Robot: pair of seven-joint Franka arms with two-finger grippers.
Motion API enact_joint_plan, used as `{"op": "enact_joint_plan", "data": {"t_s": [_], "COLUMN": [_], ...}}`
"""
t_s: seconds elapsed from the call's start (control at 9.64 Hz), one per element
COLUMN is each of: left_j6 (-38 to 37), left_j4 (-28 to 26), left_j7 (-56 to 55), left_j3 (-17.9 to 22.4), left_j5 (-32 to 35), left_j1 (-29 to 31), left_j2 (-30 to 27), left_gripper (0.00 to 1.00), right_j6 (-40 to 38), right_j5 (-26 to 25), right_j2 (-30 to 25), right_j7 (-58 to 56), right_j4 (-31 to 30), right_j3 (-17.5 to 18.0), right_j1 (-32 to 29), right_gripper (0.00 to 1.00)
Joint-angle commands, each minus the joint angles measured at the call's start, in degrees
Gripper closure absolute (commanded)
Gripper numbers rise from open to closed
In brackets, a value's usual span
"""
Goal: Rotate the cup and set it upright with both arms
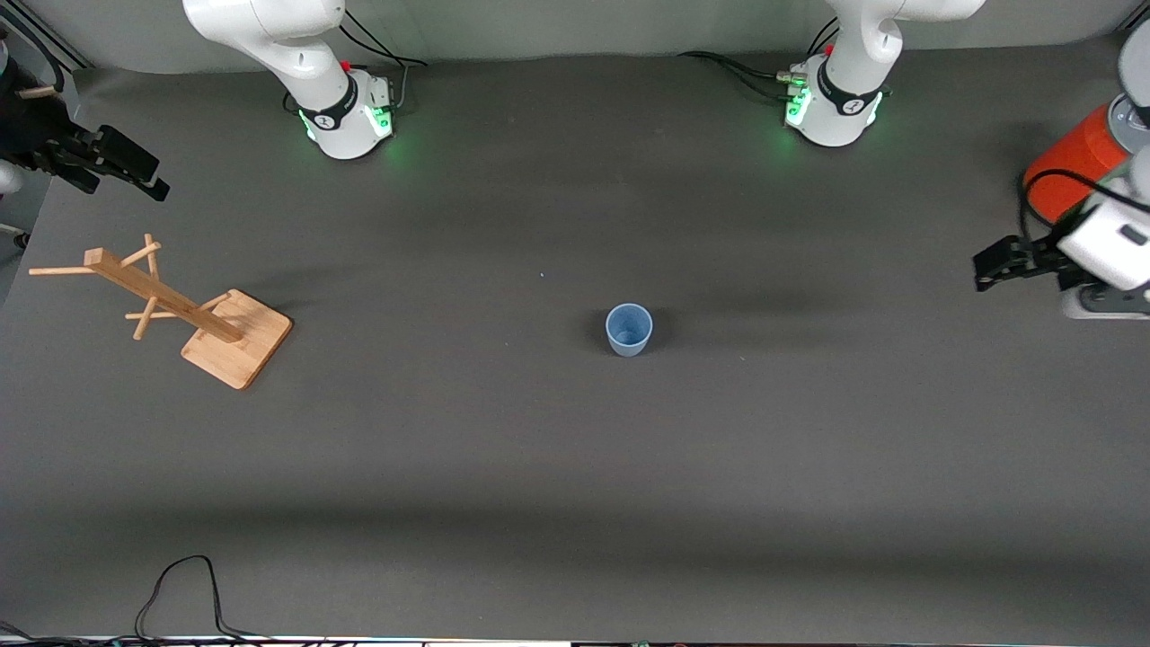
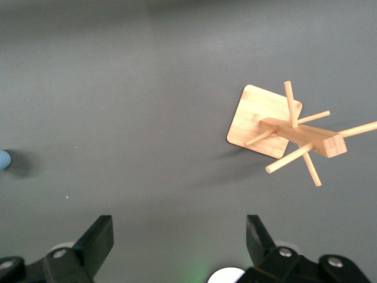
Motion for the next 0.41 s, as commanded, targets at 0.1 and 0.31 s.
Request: {"op": "enact_joint_plan", "data": {"t_s": [0.1, 0.31], "left_j6": [-0.6, -0.6], "left_j4": [-1.0, -1.0], "left_j7": [0.2, 0.1], "left_j3": [-0.6, -12.9], "left_j5": [-1.0, -1.1], "left_j1": [1.7, 13.8], "left_j2": [-0.9, -0.8], "left_gripper": [0.0, 0.0], "right_j6": [1.9, 3.2], "right_j5": [1.0, 1.2], "right_j2": [5.3, 7.1], "right_j7": [0.4, 0.4], "right_j4": [2.2, 3.2], "right_j3": [0.3, 0.3], "right_j1": [0.1, 0.1], "right_gripper": [0.0, 0.0]}}
